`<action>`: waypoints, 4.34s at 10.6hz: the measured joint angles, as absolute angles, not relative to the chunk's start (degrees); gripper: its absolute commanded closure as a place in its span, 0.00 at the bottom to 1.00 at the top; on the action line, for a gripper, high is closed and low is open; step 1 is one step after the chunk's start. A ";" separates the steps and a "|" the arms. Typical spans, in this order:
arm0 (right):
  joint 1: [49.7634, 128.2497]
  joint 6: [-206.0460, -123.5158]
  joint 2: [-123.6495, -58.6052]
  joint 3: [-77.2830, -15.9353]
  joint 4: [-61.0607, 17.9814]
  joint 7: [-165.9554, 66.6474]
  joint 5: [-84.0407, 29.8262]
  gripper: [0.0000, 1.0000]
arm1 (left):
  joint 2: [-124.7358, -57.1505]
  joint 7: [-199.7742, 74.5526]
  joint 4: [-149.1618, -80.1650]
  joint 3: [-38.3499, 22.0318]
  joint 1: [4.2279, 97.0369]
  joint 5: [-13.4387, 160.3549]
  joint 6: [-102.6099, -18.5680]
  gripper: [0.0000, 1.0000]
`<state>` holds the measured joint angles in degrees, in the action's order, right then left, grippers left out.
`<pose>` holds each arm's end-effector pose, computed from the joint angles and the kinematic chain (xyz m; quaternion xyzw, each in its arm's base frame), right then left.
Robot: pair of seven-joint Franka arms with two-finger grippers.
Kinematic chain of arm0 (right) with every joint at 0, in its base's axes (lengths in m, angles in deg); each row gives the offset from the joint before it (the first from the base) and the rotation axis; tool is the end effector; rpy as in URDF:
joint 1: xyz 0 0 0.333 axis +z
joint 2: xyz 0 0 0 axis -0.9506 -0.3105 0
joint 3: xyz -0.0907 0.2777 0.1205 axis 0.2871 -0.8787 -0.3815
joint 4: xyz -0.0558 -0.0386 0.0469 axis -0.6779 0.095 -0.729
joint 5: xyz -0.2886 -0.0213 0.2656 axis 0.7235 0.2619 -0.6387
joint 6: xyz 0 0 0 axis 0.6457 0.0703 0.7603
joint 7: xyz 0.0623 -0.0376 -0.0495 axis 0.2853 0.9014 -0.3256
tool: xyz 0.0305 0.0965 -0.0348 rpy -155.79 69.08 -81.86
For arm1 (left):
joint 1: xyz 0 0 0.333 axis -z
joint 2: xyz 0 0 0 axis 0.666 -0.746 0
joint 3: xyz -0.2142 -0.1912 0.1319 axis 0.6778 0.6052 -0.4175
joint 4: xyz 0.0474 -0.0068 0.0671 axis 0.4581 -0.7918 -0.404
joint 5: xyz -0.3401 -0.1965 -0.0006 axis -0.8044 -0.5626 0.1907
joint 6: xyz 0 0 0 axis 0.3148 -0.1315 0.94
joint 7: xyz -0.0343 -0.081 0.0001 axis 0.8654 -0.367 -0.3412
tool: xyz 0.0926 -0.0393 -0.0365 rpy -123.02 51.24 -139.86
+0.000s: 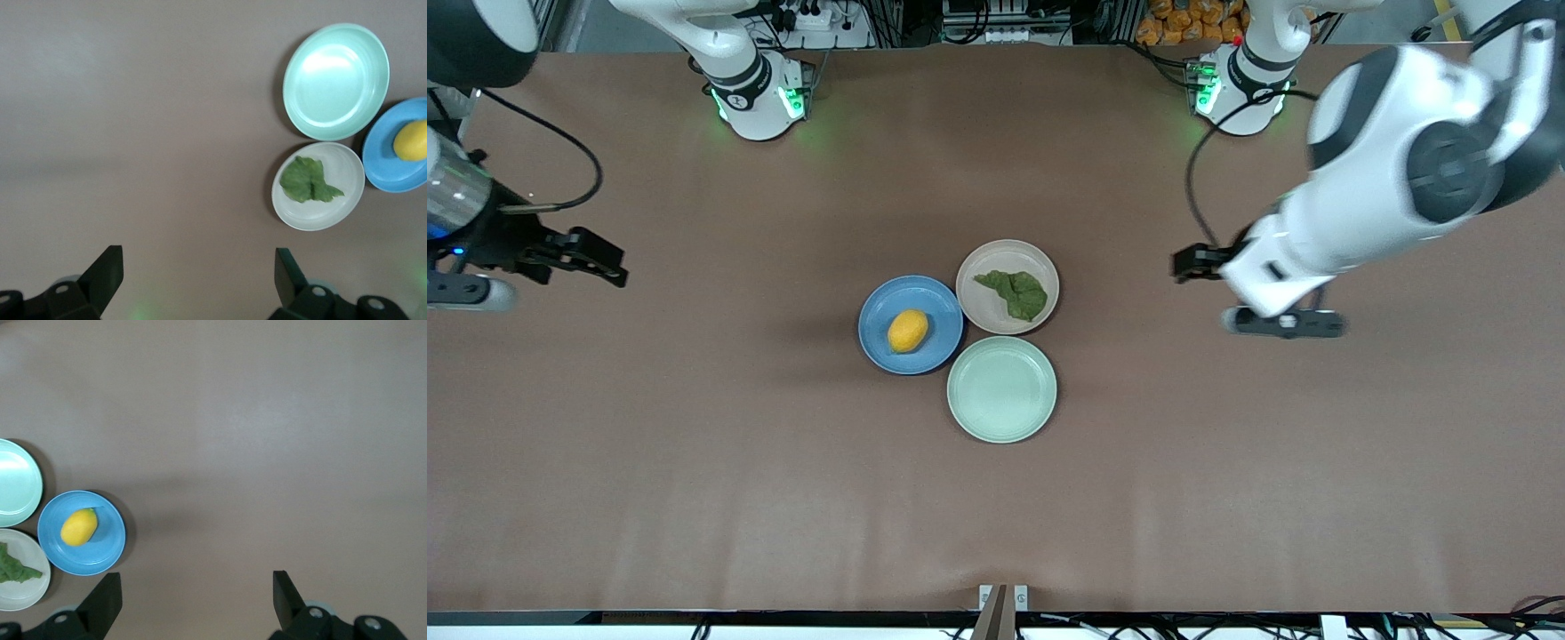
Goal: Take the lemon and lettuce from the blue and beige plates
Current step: 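Lower the right gripper to the lemon while the left gripper reaches lettuce, then close the right gripper on the lemon while the left gripper grasps lettuce, then carry the lemon and lettuce outward from the plates with both grippers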
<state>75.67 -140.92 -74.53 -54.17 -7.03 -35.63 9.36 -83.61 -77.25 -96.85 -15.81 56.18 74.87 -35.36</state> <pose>0.5912 0.0603 0.6046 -0.9996 0.0274 -0.0018 0.0067 0.5815 -0.2689 0.5076 0.9927 -0.0249 -0.1013 0.0598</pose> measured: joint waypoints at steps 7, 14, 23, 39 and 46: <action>78.13 -156.40 -79.43 -61.53 -21.13 -23.63 9.29 0.00 | -96.03 -86.52 -100.51 -15.71 70.17 74.55 -47.40 0.00; 80.93 -175.57 -89.74 -67.76 -28.75 -0.59 9.27 0.00 | -106.64 -90.93 -100.59 -15.69 75.30 68.42 -61.12 0.00; 84.39 -187.04 -100.29 -71.88 -30.57 16.75 16.79 0.11 | -111.60 -92.72 -101.03 -15.81 77.00 68.42 -64.82 0.41; 66.50 -171.48 -86.45 -75.52 -28.12 -11.89 21.37 1.00 | -98.36 -89.71 -99.37 -17.06 63.61 68.42 -49.97 1.00; 59.70 -171.70 -86.26 -66.33 -29.22 -34.37 21.39 1.00 | -96.69 -70.24 -103.32 -18.35 45.24 74.15 -44.17 1.00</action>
<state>59.70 -171.70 -86.26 -66.33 -29.22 -34.37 21.39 -96.69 -70.24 -103.32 -18.35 45.24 74.15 -44.17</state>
